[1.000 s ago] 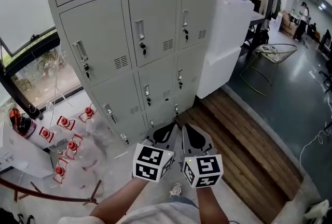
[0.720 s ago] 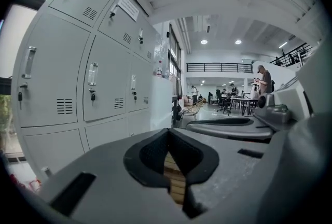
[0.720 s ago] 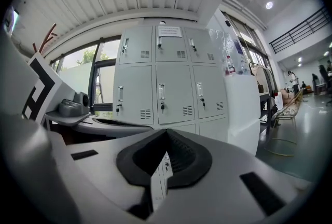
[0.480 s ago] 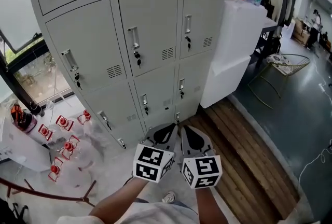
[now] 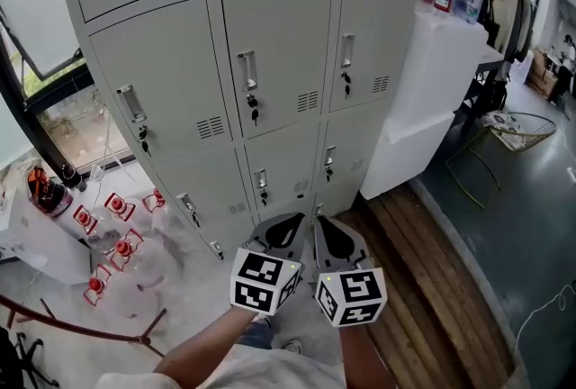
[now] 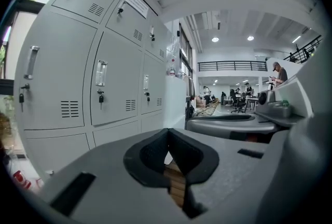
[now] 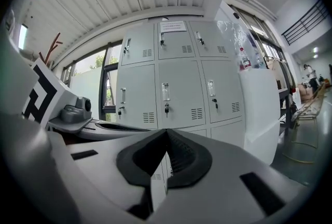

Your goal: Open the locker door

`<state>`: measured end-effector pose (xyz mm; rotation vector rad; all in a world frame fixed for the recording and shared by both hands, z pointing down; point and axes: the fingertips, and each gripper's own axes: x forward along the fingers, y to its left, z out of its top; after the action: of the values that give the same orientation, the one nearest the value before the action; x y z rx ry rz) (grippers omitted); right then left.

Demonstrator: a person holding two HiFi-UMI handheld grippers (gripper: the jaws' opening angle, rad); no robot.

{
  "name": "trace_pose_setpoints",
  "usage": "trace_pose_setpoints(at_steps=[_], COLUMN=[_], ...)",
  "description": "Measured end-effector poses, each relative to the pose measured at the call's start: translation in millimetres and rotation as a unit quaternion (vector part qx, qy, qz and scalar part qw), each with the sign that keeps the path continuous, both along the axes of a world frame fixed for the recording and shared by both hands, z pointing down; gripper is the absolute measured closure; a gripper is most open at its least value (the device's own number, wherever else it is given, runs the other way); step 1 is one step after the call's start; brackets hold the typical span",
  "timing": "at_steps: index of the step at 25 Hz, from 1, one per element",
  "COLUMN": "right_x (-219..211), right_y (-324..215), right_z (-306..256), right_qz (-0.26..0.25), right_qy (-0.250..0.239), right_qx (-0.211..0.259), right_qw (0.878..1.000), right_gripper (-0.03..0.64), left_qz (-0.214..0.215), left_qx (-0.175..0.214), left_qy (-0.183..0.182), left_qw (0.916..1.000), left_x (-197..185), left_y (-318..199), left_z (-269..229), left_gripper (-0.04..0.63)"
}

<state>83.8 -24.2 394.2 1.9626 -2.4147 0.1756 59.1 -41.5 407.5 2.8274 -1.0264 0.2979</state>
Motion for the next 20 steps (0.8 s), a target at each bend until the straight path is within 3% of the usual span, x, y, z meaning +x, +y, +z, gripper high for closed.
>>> trace_pose_setpoints(at_steps=[20], right_x=[-57.7], right_y=[-191.7], right_z=[-16.2], right_qz=[-0.085], right_qy=[0.015], right_qx=[0.017], right_qw=[0.996], right_gripper=[0.617], left_qz=[-0.083], left_qx=[0.009], left_qy=[0.022], left_qw=[0.9963], left_x=[-64.0], left_y=[-187.9], left_z=[-9.9], left_gripper=[0.589])
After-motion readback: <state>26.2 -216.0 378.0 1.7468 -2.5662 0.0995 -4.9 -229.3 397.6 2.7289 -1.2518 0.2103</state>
